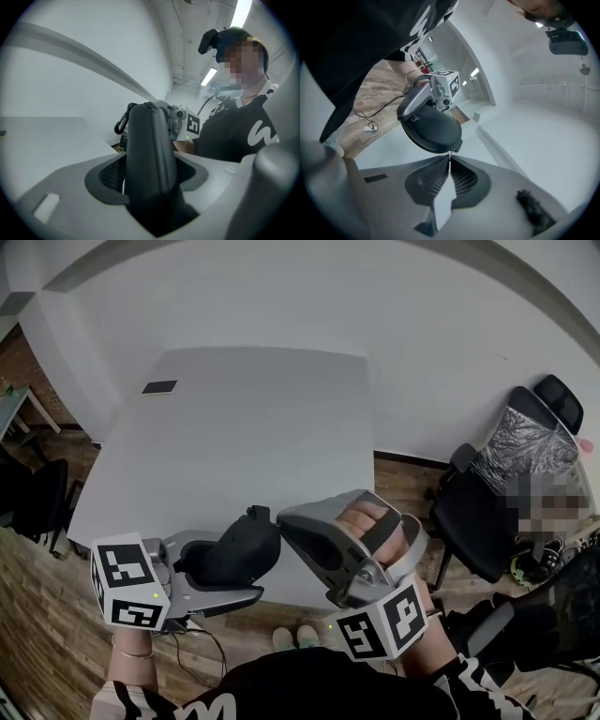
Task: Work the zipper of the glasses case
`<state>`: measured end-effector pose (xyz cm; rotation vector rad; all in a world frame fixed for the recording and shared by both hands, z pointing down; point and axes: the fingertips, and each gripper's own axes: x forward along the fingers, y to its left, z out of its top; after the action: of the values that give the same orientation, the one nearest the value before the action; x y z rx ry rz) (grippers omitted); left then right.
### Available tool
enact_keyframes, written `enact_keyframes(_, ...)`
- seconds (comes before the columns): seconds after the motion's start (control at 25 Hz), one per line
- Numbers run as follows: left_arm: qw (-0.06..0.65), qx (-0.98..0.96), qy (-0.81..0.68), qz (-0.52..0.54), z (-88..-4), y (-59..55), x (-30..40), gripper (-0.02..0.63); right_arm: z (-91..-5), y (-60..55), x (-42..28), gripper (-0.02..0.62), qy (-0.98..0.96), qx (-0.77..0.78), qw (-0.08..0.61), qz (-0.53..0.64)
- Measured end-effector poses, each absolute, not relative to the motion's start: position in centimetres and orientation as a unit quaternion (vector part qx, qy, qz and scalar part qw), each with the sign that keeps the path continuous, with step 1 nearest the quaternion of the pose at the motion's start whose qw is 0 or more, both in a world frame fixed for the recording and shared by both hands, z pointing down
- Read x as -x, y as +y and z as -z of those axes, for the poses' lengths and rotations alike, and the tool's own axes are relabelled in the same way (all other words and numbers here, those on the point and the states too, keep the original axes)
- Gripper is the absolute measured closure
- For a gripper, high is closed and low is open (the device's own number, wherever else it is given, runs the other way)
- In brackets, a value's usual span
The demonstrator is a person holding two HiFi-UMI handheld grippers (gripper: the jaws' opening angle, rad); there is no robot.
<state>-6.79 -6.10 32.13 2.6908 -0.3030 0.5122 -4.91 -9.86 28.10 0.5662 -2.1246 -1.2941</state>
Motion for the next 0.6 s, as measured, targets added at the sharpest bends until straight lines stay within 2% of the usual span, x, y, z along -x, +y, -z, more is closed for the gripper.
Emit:
enact_keyframes(0.36,0.177,-0.956,-0.087,-0.217,-31.6,-5.4,6.5,0.328,-27.8,-9.0,4.9,0.584,-0.804,-0.217,0.25,0.494)
enact_keyframes(0.6,0.192,-0.956,-0.069,-0.212,-32.1,-5.0,7.0,0.328,-28.0,-8.4,4.9,0.574,-0.809,-0.215,0.229,0.497)
